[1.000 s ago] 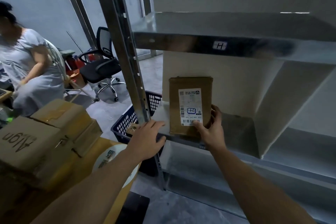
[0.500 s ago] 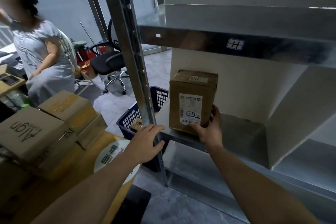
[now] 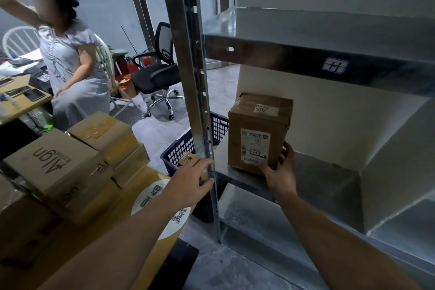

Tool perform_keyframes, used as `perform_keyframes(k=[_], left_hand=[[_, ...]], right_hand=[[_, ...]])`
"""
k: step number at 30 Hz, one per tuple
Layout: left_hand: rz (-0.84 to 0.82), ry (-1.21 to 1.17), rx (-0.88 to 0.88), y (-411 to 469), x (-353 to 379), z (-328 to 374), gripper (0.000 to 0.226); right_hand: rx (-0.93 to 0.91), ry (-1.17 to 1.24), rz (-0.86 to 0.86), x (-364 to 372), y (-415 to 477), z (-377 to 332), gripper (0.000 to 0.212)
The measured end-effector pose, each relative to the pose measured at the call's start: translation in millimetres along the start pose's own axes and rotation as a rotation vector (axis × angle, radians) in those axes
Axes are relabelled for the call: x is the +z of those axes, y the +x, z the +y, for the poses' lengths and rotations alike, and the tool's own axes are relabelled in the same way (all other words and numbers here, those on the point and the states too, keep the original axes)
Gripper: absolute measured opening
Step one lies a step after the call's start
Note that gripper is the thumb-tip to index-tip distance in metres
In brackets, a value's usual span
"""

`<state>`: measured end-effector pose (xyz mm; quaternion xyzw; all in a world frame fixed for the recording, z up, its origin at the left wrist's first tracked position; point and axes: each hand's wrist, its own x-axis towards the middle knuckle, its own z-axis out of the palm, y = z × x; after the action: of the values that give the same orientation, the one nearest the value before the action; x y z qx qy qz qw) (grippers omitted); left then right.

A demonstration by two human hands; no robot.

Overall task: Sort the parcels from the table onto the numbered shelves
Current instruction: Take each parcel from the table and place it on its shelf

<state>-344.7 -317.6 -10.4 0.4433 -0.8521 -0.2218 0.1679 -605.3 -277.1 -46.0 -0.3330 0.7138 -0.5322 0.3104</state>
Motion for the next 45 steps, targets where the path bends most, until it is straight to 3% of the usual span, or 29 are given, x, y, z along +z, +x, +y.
perform_keyframes(k=[16, 25, 29, 36, 45], left_hand=[[0.062, -0.003, -0.035, -27.4, 1.1, -1.9, 0.046], [0.101, 0.117, -0.058, -62.1, -14.4, -11.7, 0.047], [0.088, 0.107, -0.132, -107.0, -22.1, -25.5, 0.049], [0.193, 0.174, -0.304, -213.3, -55.2, -66.5, 0.041], [0.252, 0.355, -0.670, -328.9, -106.0, -120.6, 0.049]], right_hand=[[0.039, -0.110, 0.048, -7.5, -26.4, -5.8, 0.083], [-0.203, -0.533, 0.077, -1.9, -97.7, 0.8, 0.037], [-0.376, -0.665, -0.105, 23.3, -142.2, 4.0, 0.029], [-0.558, -0.908, -0.528, 113.8, -205.5, -16.2, 0.042], [-0.809, -1.022, -0.756, 217.6, -275.7, -46.4, 0.048]])
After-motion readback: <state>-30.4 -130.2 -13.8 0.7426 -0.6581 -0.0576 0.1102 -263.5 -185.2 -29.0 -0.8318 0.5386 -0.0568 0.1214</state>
